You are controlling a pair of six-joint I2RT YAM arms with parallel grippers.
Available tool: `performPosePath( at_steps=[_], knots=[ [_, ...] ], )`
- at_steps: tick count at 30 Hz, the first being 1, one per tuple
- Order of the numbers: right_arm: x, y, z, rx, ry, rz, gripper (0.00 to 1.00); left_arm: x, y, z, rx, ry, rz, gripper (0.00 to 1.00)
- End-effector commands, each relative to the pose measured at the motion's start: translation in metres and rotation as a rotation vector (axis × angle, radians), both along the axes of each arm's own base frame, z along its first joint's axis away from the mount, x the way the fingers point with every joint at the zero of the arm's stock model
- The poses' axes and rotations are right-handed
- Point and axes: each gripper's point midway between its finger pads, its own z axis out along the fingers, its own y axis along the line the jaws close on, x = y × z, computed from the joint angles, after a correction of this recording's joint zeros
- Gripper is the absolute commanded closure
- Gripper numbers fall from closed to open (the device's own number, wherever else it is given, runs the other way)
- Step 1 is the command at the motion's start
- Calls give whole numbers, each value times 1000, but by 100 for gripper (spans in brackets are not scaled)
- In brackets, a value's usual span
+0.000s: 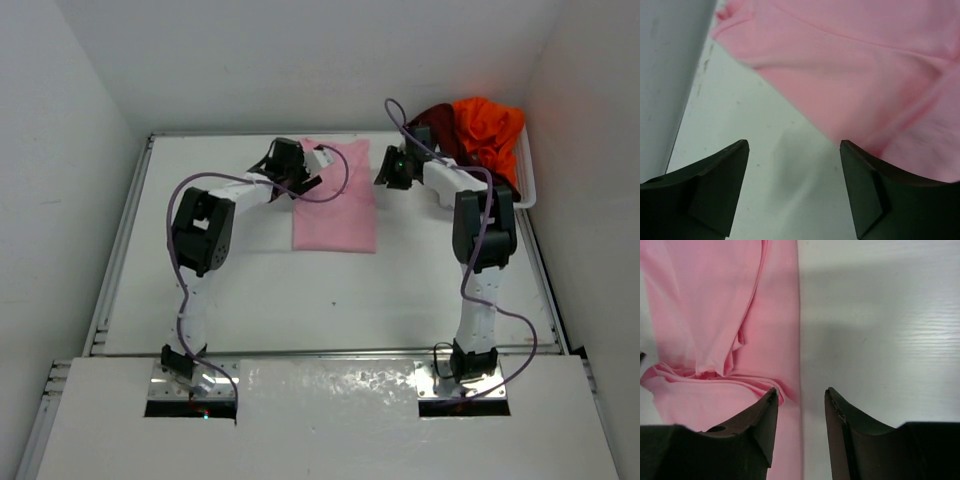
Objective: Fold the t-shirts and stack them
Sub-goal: Fold the folded rectangular tshirt in 1/3 of the way, then grab one side of the 2/3 rectangular tshirt with both arms
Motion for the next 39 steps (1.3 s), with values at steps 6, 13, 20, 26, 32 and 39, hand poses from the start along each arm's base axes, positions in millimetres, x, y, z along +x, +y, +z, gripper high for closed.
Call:
performPosePath(
  at_steps=[6, 13, 20, 26, 32, 39],
  knots=[
    [-34, 0, 66, -165, -144, 149, 93, 35, 35, 111, -230, -58, 242, 29],
    [-79, 41, 31, 12, -29, 231, 97, -133, -26, 41, 5, 375, -441, 49],
    [-147, 39, 3, 93, 155, 188, 55, -204, -25, 0, 137, 462, -599, 32],
    [-168, 40, -16, 145, 223, 143, 53, -214, -32, -22, 151, 446, -611, 30],
    [-184, 38, -30, 161, 272, 103, 54, -202, -22, -41, 173, 392, -496, 38],
    [-179, 44, -44, 206, 300, 61, 62, -190, -26, -42, 139, 335, -446, 57]
  ],
)
